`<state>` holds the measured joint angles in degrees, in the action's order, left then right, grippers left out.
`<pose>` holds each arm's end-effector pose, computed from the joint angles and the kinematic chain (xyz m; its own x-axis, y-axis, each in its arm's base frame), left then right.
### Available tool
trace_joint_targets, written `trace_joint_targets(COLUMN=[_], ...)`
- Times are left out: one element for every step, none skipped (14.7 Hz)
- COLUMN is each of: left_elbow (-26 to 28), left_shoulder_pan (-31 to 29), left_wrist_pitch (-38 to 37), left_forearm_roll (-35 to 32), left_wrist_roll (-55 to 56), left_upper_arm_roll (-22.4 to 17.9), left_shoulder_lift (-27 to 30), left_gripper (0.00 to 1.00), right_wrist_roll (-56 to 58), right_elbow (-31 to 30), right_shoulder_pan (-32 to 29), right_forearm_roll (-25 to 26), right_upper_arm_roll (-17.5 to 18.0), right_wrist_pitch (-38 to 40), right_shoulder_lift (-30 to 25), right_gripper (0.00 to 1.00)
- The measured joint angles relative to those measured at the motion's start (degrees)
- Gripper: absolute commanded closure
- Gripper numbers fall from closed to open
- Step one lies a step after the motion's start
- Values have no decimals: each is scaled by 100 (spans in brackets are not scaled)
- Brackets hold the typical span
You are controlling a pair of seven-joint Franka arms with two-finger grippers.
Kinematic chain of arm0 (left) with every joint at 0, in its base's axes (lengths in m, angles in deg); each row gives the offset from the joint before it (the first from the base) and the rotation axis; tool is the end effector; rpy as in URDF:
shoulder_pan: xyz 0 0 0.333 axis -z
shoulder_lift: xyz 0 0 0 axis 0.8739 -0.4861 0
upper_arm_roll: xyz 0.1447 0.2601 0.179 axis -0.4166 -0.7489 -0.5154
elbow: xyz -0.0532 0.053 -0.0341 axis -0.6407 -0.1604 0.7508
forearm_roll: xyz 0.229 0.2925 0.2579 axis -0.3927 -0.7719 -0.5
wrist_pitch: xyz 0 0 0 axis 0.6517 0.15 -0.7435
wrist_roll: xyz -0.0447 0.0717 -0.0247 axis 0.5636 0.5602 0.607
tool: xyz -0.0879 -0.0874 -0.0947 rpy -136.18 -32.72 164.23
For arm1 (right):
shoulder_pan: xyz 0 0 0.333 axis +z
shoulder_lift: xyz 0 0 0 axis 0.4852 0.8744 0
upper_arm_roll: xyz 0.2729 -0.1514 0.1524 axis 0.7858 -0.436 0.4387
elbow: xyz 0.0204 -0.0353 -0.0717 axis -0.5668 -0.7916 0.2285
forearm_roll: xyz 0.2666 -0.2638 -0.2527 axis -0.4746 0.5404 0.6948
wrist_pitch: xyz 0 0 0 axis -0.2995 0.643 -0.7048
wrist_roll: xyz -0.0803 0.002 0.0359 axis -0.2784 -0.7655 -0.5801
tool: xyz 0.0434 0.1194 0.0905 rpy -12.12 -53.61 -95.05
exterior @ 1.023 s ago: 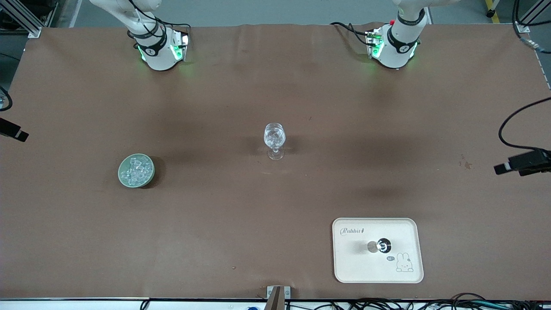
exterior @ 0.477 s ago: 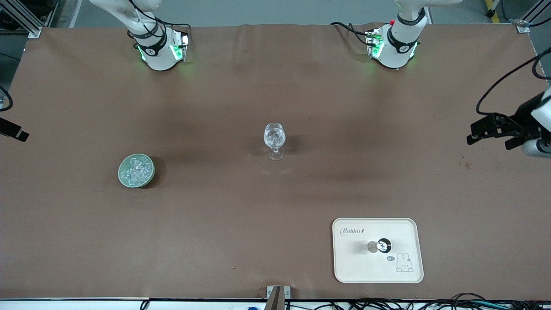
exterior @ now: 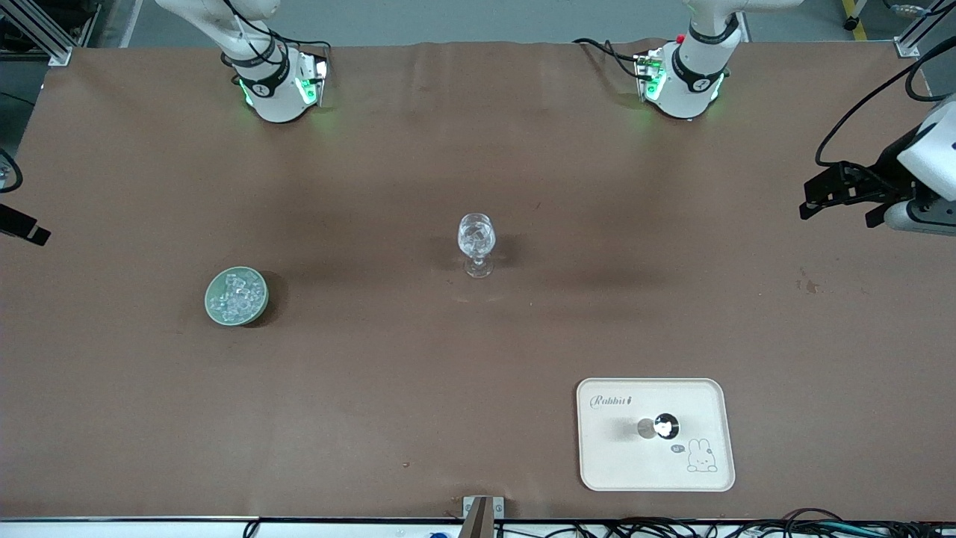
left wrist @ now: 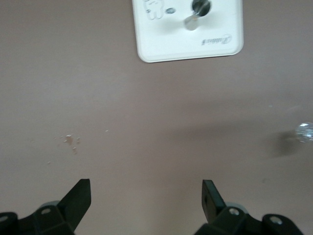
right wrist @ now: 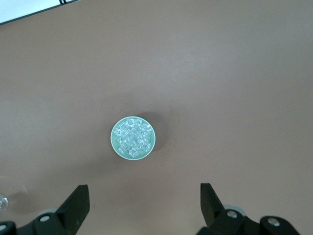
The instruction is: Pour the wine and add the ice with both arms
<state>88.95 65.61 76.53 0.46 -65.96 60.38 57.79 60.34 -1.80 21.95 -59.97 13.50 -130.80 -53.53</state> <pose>0.6265 -0.0464 0.5893 0.9939 -0.1085 0.0202 -0.1090 -0.9938 0.0236 0.6586 -0.0947 0.6270 0.9580 -0.2868 -0.0091 -0.2867 -0.9580 0.0055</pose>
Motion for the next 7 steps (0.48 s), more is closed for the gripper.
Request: trace_joint_targets(left_elbow=[59,125,178,223,257,282,301], left_shoulder_pan=[55,99,139,159,163,163,164], left_wrist_pitch=[2,3,7,18,56,114,154], left_forearm_roll=[-99,-145,-169,-178,-180,-180,-181], left_wrist_roll=[152,266,333,401,489,568,656], left_upper_arm_roll=[24,63,86,113,154,211,282], left_shoulder_lift=[31,69,107,139,158,164,163], left_gripper=[0,0,0,0,0,0,0], right_wrist_roll=[0,0,0,0,0,0,0], right_elbow=[0,0,0,0,0,0,-1], right_shoulder_pan=[0,1,4,13,27,38,49], right_forearm_roll=[0,0,-1,-2,-2,-2,-2], right_upper_arm_roll=[1,3,9,17,27,44,65], right_wrist_pitch=[2,2,2,3,6,7,8], right_shoulder_lift=[-2,-6,-12,-20,-28,-38,-51], right_gripper=[0,0,0,0,0,0,0])
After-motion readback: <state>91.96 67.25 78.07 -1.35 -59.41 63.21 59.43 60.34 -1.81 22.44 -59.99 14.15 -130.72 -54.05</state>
